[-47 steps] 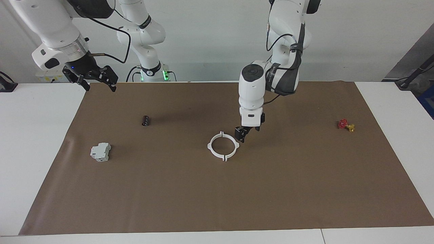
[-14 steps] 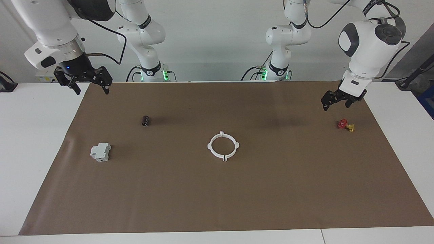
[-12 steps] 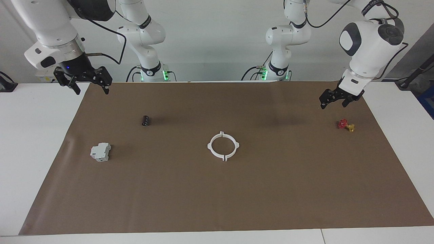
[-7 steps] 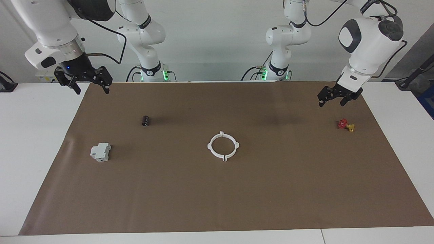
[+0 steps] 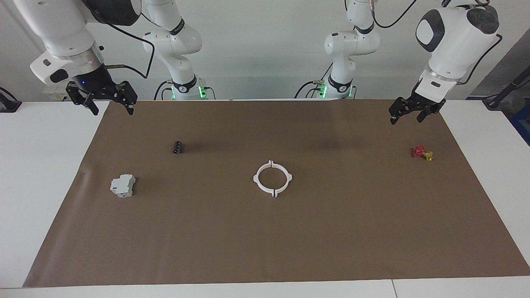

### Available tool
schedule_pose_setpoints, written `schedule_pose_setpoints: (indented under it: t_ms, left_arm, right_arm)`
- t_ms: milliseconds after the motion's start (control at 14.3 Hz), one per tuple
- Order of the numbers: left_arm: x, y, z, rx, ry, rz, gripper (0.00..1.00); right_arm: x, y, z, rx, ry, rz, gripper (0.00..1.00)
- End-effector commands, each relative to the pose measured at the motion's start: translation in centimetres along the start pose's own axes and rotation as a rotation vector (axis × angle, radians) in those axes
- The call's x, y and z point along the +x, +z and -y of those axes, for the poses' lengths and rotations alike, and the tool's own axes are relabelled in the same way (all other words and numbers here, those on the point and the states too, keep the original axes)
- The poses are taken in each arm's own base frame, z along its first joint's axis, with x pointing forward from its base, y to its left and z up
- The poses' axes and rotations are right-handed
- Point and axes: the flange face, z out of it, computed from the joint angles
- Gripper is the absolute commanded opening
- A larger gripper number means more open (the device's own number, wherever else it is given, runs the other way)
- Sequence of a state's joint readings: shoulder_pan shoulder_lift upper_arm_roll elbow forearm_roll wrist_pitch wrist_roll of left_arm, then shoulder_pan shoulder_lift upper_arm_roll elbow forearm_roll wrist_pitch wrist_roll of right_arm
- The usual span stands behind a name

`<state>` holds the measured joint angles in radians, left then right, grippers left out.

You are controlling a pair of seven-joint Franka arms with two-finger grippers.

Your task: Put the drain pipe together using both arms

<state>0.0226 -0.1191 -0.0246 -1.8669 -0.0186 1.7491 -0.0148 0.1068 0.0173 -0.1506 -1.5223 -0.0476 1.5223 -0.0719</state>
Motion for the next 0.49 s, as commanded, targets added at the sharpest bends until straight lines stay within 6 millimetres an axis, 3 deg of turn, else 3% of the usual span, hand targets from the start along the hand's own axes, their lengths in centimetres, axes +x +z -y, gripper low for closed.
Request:
schedule_pose_setpoints:
  t_ms: [0, 140, 420]
  left_arm:
    - [-0.8, -0.9, 0.0, -0.012, -0.016, 0.003, 1.0]
    - [0.0, 0.9, 0.6, -0.005, -0.02, 0.044, 1.0]
    - [1.2, 0.2, 0.2, -0.005, -0.015, 0.037, 1.0]
  right_arm:
    - [-0.6, 0.0, -0.1, 0.014, 0.008, 0.007, 1.0]
    - [-0.6, 0.0, -0.1, 0.014, 0.008, 0.007, 1.0]
    - [-0.6, 0.0, -0.1, 0.014, 0.008, 0.007, 1.0]
